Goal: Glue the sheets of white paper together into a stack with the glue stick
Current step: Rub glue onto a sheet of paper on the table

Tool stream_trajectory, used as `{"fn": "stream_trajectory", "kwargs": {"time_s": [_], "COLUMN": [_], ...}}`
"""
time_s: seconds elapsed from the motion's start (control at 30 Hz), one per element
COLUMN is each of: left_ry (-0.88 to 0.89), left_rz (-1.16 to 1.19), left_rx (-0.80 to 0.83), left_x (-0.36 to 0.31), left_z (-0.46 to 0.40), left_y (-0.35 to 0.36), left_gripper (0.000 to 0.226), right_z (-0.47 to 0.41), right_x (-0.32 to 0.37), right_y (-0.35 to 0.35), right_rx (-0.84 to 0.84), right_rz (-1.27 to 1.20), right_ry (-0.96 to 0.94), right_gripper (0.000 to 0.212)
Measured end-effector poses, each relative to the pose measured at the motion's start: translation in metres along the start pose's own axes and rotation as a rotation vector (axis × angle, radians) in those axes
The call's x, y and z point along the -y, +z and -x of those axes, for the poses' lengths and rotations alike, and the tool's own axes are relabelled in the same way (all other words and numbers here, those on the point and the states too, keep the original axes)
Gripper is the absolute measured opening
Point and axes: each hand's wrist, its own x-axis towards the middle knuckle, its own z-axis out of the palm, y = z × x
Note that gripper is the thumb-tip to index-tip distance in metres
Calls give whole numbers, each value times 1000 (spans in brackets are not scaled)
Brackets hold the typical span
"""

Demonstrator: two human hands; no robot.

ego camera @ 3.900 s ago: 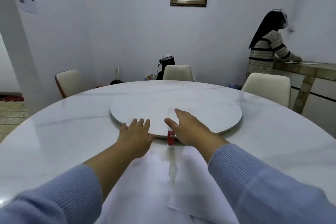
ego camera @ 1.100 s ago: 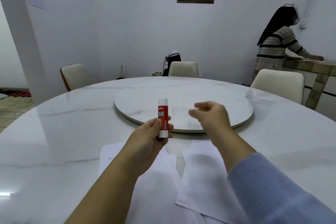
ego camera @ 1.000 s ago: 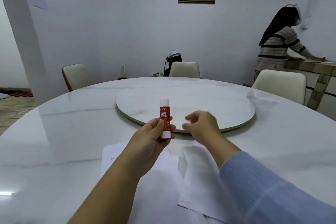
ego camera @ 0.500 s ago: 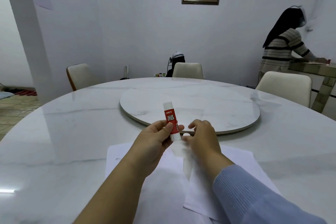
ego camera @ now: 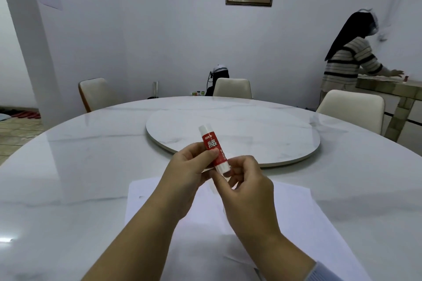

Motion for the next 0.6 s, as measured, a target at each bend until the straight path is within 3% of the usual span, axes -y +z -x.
{"fn": "stream_trajectory", "kwargs": {"time_s": [0.1, 0.17, 0.3, 0.37, 0.43, 0.53, 0.6], "left_ry": [102, 135, 128, 115, 129, 147, 133], "left_rz": [-111, -134, -125, -100, -112, -167, -129], "left_rx": [-81, -80, 38, 88, 52, -25, -6], "left_x": [-3, -6, -12, -13, -14, -15, -14], "left_z": [3, 4, 8, 10, 11, 9, 10], "left_y": [3, 2, 0, 1, 1, 0, 1], "left_gripper": [28, 27, 25, 24, 26, 32, 31], "right_z": [2, 0, -1, -1, 0, 3, 5], "right_x": [-3, -5, -3, -3, -6, -10, -15], "right_y": [2, -1, -9, -11, -10, -7, -5], "right_rx": [12, 97, 423, 522, 504, 369, 267], "right_rz": [9, -172, -960, -1174, -984, -525, -413], "right_ry": [-43, 42, 547, 716, 598, 226, 110], "right_gripper": [16, 9, 35, 46, 49, 45, 36]}}
